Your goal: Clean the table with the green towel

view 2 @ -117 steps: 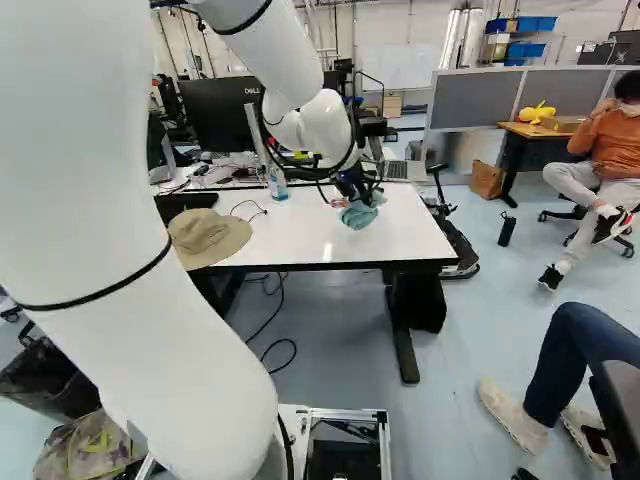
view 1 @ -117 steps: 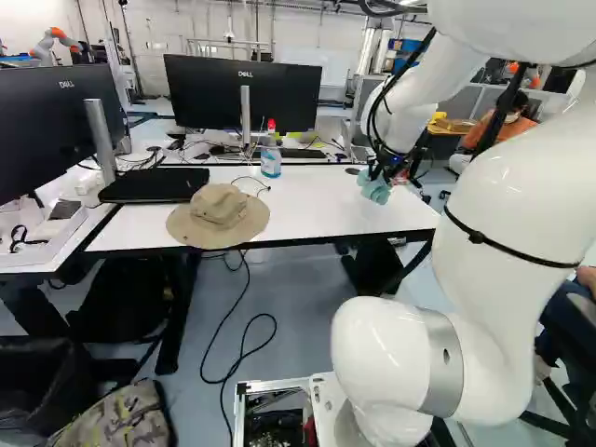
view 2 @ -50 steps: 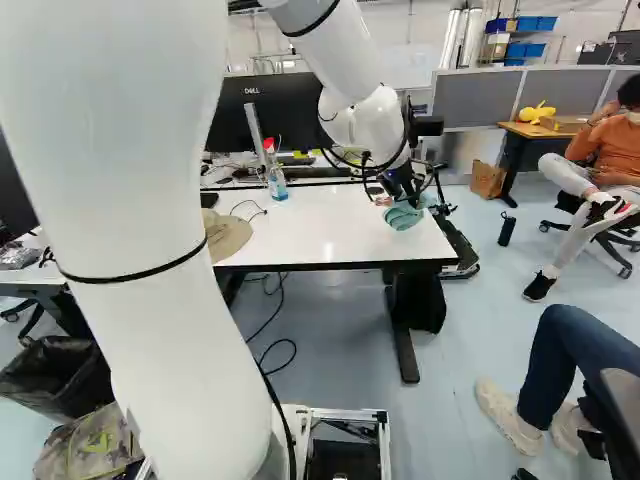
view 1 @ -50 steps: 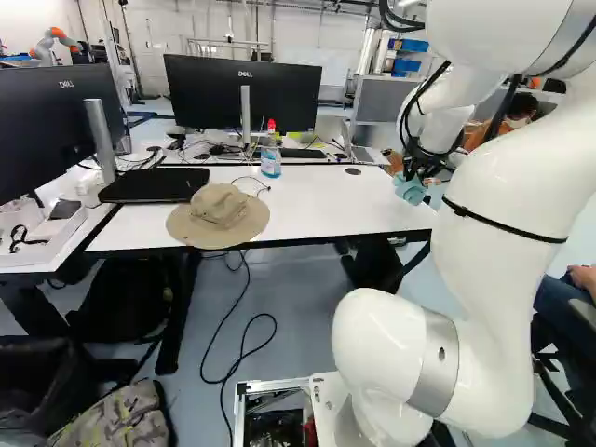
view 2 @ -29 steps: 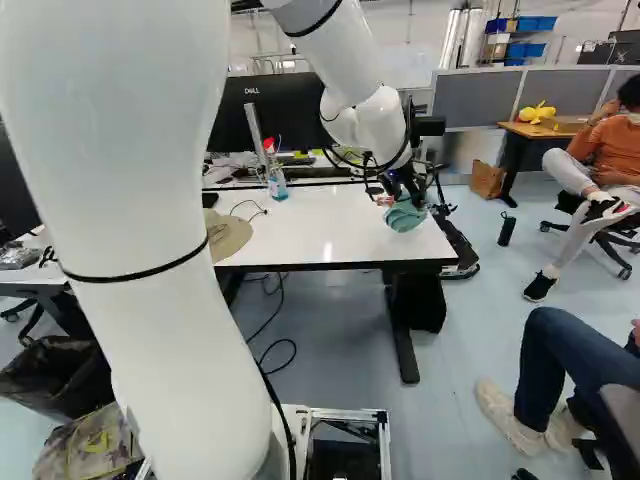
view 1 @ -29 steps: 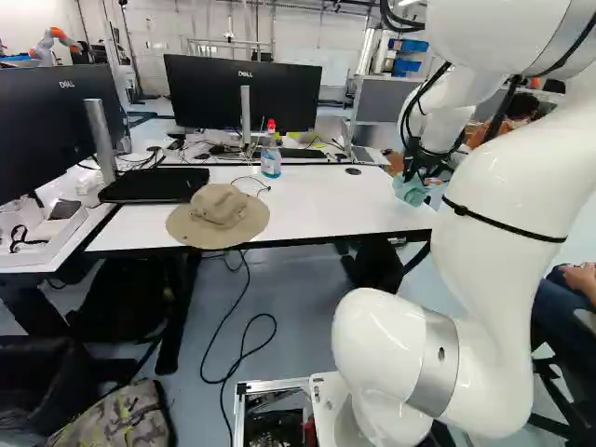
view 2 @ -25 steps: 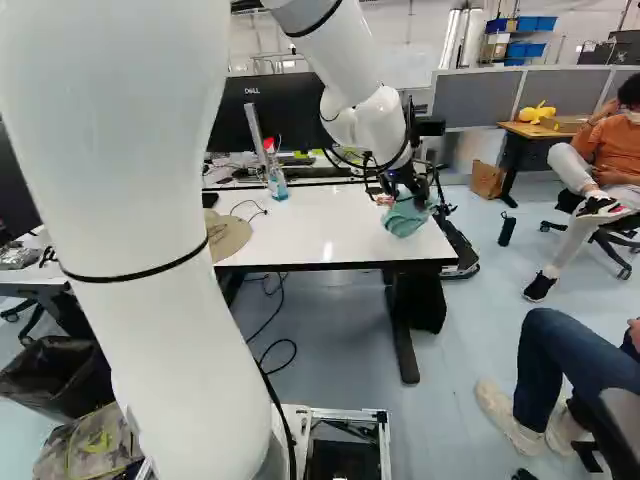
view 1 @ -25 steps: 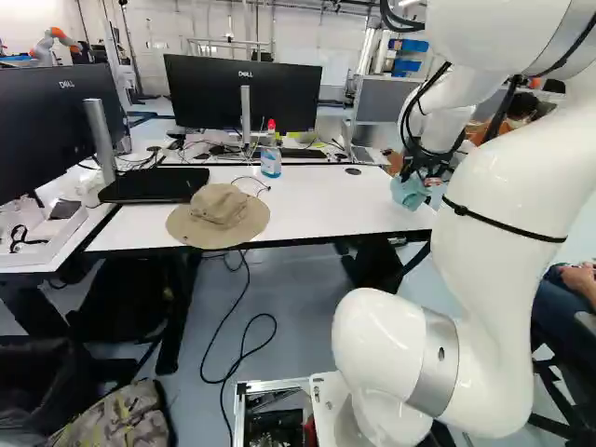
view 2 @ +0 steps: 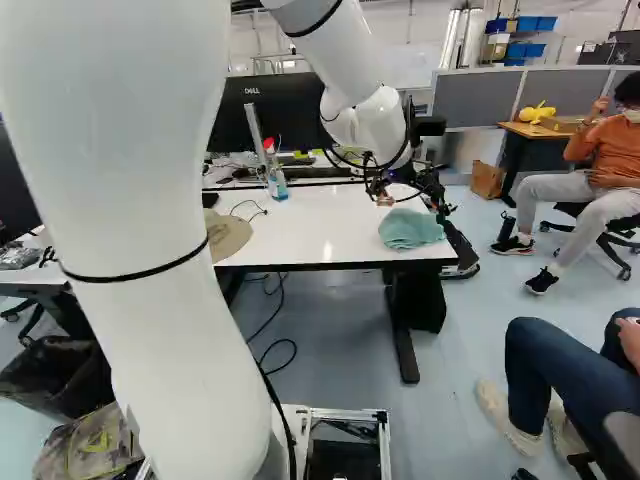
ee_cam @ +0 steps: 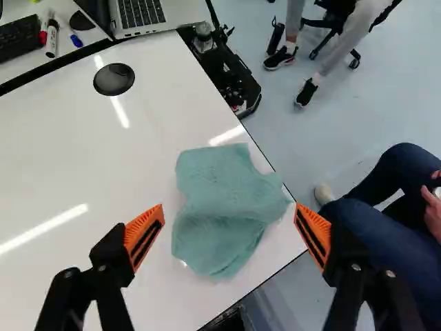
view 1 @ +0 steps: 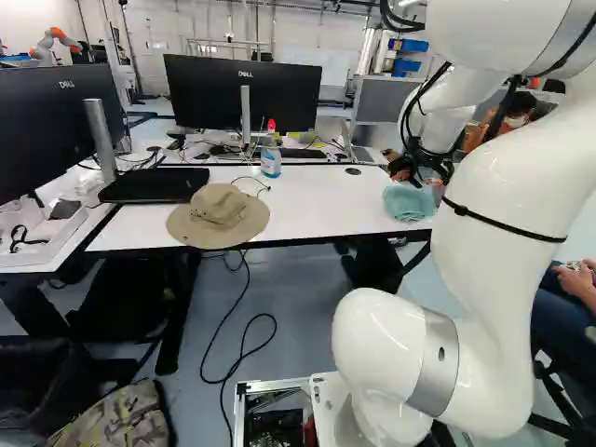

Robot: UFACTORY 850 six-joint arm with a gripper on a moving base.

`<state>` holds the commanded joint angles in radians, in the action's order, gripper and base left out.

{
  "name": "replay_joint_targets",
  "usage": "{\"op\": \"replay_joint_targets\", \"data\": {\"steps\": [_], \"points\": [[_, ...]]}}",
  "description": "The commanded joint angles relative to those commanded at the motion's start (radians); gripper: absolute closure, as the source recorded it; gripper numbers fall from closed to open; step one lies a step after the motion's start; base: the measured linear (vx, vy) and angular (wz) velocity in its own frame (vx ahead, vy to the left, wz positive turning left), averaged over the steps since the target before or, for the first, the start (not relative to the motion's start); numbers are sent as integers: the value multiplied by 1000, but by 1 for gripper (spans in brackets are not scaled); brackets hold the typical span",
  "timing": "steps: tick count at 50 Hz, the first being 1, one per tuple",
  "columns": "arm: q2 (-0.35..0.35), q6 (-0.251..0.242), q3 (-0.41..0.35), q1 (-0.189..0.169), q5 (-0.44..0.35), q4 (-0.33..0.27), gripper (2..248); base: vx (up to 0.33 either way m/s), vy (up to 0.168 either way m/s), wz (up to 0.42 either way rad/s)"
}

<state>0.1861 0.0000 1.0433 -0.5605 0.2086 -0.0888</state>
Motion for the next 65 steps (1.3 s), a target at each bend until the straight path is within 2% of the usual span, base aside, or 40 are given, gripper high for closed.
{"op": "replay_joint_targets", "data": {"steps": [17,33,49,65], "points": [[-7,0,-14,8,-15,1,3,0,0,0],[-26,0,-53,31,-60,5,3,0,0,0],[-57,0,-118,69,-133,11,3,0,0,0],[-101,0,-207,122,-234,19,3,0,0,0]]}}
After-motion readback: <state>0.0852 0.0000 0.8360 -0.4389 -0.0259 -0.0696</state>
